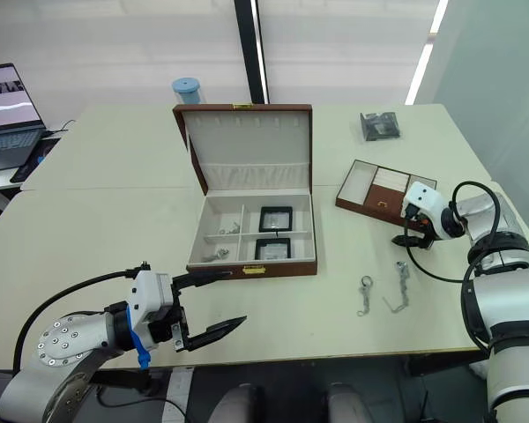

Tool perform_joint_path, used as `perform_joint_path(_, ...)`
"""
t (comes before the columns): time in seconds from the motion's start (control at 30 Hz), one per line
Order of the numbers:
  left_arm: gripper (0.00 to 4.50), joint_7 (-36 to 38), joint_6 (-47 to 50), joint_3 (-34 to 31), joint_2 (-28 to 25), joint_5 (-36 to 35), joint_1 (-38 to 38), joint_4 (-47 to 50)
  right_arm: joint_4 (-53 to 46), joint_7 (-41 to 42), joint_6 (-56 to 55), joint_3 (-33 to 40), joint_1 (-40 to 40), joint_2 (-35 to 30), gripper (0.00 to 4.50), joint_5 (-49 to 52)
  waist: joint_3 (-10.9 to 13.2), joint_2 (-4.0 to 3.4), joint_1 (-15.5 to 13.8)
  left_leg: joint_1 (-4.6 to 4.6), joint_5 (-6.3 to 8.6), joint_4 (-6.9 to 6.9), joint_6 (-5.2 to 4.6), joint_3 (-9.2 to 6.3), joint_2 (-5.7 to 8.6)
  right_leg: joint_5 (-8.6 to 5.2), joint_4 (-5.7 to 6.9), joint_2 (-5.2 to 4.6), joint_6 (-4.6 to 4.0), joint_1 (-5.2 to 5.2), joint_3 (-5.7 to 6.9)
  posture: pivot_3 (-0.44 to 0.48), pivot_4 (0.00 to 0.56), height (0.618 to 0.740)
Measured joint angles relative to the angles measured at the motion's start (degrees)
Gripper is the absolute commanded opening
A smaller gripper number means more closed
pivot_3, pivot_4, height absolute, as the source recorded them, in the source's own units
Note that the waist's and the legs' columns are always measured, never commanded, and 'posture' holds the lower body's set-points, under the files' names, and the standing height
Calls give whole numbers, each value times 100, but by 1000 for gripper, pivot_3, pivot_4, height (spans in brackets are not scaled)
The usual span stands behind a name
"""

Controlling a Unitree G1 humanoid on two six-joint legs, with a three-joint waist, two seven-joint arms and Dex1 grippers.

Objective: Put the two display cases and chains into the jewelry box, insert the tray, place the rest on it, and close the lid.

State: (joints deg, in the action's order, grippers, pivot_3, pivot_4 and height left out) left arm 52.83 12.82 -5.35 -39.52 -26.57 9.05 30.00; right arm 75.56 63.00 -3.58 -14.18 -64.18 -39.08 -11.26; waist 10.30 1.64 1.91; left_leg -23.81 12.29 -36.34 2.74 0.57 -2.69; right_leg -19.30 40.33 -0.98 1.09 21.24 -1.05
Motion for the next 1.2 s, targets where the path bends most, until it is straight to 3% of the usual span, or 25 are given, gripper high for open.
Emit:
perform_joint_path(0.03, 4500, -15, 29, 0, -1, -8, -4, 37, 5, -7, 1, 11, 0, 12, 3942, -6, 0, 0, 1, 0, 0, 0, 0, 0, 0, 0, 0, 0, 0, 0, 0, 0, 150, 740)
perform_joint_path(0.17, 4500, -91, 80, -2, -2, -15, 3, 161, 19, -83, 25, 124, 0, 76, 2587, -102, -1, -1, 1, 3, 0, -1, 0, -1, 0, 0, 2, 0, 0, -4, 1, 0, 150, 740)
perform_joint_path(0.53, 4500, -209, 51, -16, 3, -15, 145, 160, 18, -128, 60, 243, -8, 95, 25, -167, -1, -1, -2, 3, 0, -1, 0, -2, 0, 0, 2, 0, 0, -5, 2, 0, 150, 740)
perform_joint_path(1.2, 4500, -219, -102, 86, 237, 57, 23, -121, -204, 523, 567, 433, 5, -4, 8, -89, 4, -10, -10, 0, 0, -4, 0, -1, 4, 0, 2, -2, 0, -3, 2, 0, 150, 740)
